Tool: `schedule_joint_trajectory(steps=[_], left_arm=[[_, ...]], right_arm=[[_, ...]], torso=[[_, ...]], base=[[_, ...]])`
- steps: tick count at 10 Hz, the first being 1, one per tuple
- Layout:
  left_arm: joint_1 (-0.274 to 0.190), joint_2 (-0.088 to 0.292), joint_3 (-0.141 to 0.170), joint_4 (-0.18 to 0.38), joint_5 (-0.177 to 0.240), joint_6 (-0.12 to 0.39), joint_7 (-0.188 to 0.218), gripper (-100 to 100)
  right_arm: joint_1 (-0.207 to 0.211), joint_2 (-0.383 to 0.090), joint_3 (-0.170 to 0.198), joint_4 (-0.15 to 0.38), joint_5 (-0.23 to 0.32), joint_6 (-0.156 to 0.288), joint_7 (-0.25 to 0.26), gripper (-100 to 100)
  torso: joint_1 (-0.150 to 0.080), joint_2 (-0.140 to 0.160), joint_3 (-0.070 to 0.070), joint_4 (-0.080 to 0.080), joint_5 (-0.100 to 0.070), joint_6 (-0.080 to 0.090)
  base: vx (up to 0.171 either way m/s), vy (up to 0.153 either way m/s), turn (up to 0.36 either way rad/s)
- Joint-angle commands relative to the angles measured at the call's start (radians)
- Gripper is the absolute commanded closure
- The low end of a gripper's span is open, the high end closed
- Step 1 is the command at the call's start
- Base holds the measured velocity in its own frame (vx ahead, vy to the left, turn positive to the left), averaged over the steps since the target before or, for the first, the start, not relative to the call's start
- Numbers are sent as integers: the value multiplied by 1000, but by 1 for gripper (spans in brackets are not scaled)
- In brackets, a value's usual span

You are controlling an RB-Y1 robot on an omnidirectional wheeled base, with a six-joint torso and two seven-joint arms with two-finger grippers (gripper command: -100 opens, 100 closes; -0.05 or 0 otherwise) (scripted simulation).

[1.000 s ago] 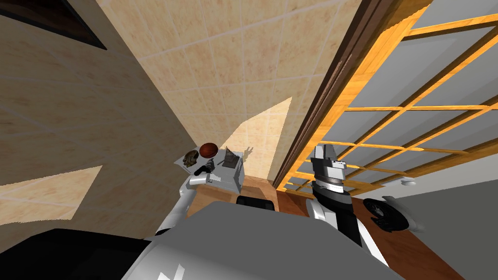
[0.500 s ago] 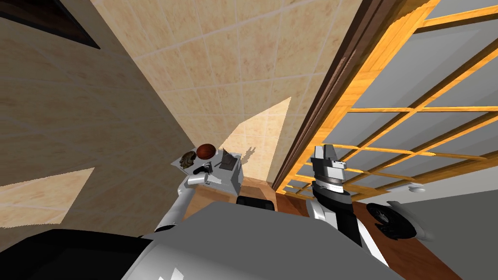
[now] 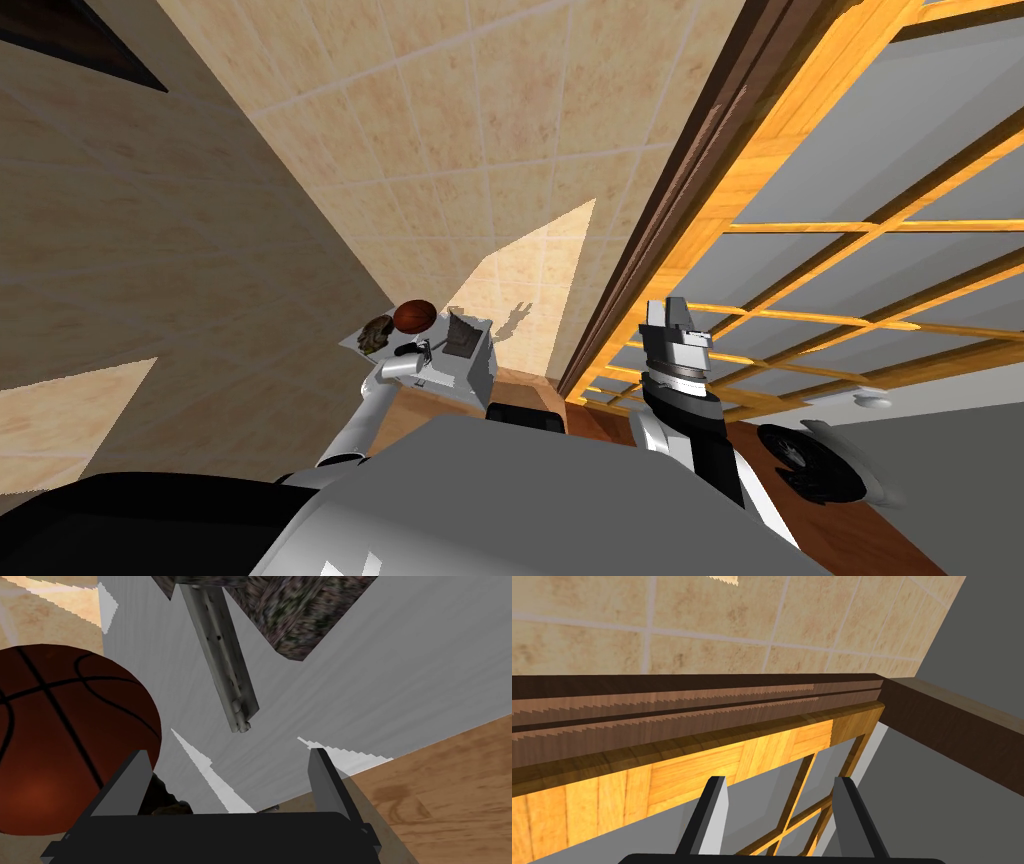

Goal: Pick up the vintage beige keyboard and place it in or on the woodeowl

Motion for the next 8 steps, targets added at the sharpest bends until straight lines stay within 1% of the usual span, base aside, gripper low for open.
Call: schedule_joint_trajectory(steps=[1, 2, 3, 4, 6, 7, 8], left_arm=[[-7, 9, 1, 29, 3, 16, 4, -100], [-7, 6, 0, 23, 3, 9, 3, -100], [-8, 7, 0, 27, 3, 10, 3, 0], [-15, -4, -2, 57, -5, -20, -1, -100], [-23, -16, -4, 88, -13, -49, -6, -100], [-21, -12, -3, 80, -11, -38, -4, -100], [-22, -13, -4, 81, -11, -42, -4, 100]], right_arm=[[0, 0, 0, 0, 0, 0, 0, 0], [0, 0, 0, 0, 0, 0, 0, 0], [0, 0, 0, 0, 0, 0, 0, 0], [0, 0, 0, 0, 0, 0, 0, 0], [0, 0, 0, 0, 0, 0, 0, 0], [0, 0, 0, 0, 0, 0, 0, 0], [0, 0, 0, 0, 0, 0, 0, 0]], torso=[[0, 0, 0, 0, 0, 0], [2, 0, 0, 0, 0, 0], [2, 2, 1, 0, 1, 0], [2, 4, 2, 1, 1, 0], [5, 3, 1, 1, 1, 0], [6, 2, 1, 0, 1, 0], [4, 4, 2, 1, 1, 0]], base=[[80, -10, -11], [34, 0, -1], [7, -1, 0], [31, 23, 10], [51, 49, 5], [21, 20, -2], [0, 0, 0]])
